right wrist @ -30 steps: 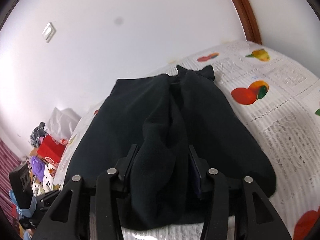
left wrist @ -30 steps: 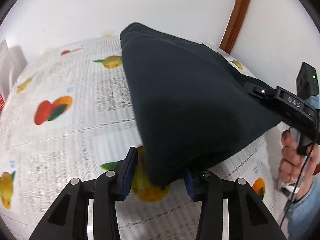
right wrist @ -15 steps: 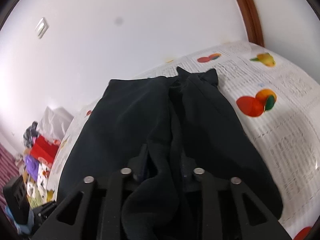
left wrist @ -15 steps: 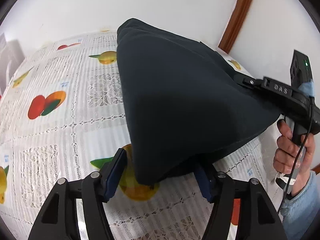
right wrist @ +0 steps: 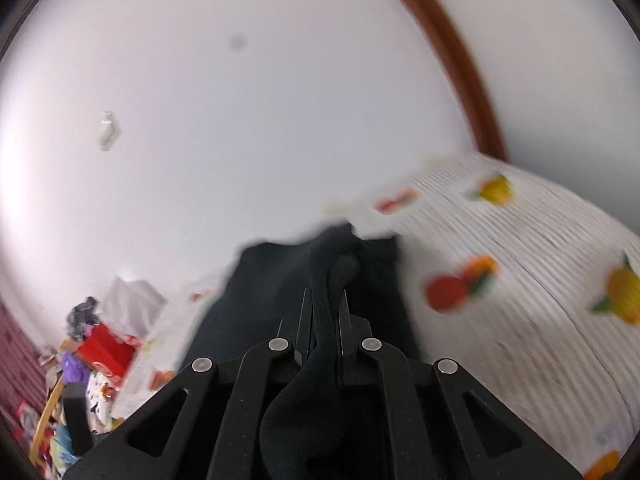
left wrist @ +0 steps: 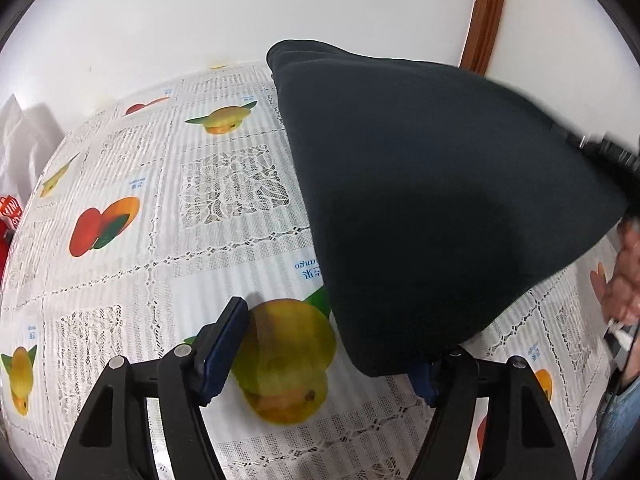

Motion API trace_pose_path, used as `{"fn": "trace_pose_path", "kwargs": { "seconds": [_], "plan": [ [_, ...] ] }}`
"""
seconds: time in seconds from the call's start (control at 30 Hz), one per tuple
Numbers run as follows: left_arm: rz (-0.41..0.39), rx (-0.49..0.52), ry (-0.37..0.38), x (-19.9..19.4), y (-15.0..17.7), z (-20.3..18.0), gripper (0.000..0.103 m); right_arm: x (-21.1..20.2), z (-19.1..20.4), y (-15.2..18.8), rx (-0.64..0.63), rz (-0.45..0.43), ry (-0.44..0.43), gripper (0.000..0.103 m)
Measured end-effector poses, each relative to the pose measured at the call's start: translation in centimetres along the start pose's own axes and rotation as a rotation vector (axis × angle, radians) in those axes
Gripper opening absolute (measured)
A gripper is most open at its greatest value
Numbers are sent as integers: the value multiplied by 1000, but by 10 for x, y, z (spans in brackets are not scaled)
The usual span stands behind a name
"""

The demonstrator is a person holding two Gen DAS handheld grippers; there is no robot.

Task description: Fold small clothes

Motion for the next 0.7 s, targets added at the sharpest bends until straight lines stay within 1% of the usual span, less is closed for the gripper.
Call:
{"fn": "trace_pose_path", "kwargs": {
  "seconds": [0.03,0.1,0.13,0.17,0.23,0.3,0.33,0.37,0.4,0.43,0.47,0.5,0.53,0.57,0.6,0.63,0.7],
  "plan": [
    [-3,5,-3,0,0,-1,72,6,-8,8,13,41,15,7],
    [-5,10,1,-1,0,0,71,9,-13,13,18,79,23,8],
    [-6,12,4,-2,-1,0,71,7,-11,12,-4,71,35,10],
    [-18,11,14,-7,-1,-1,68,5,-8,11,-22,66,50,13],
    [-59,20,52,-18,-2,-9,69,3,-4,8,-52,62,75,17],
    [-57,69,35,-15,-3,-18,69,6,-2,4,-61,76,75,17],
    [-49,79,27,-10,-3,-21,69,9,-1,4,-65,89,80,17],
    [-24,72,24,-4,-2,-22,69,13,0,4,-75,103,82,17],
    [-7,56,26,1,-2,-21,71,15,0,5,-97,115,83,15],
    [-6,44,21,2,-1,-20,71,16,1,4,-115,117,74,7],
    [-2,43,19,3,-2,-19,71,12,0,1,-121,93,50,7],
    [3,41,19,4,-2,-19,72,4,-4,-2,-103,53,32,7],
    [9,31,18,5,-2,-17,72,-1,-10,-4,-68,36,11,6],
    [8,24,22,6,-2,-15,72,-1,-14,-3,-42,35,11,6],
    [7,27,22,7,-1,-15,72,1,-17,2,-34,48,33,6],
    [6,35,20,7,-1,-16,72,6,-17,8,-53,75,53,7],
    [10,36,20,7,-1,-15,72,7,-15,12,-94,103,80,9]
  ]
}}
Point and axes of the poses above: each gripper's, at about its wrist camera, not at the fingertips, and x roughly the way its jaws point, z to its left, y to its underside, the point moved 2 cm from there along x, roughly the way its jaws point, and after that the axes turned 10 degrees about -z, right-handed, at the moved point
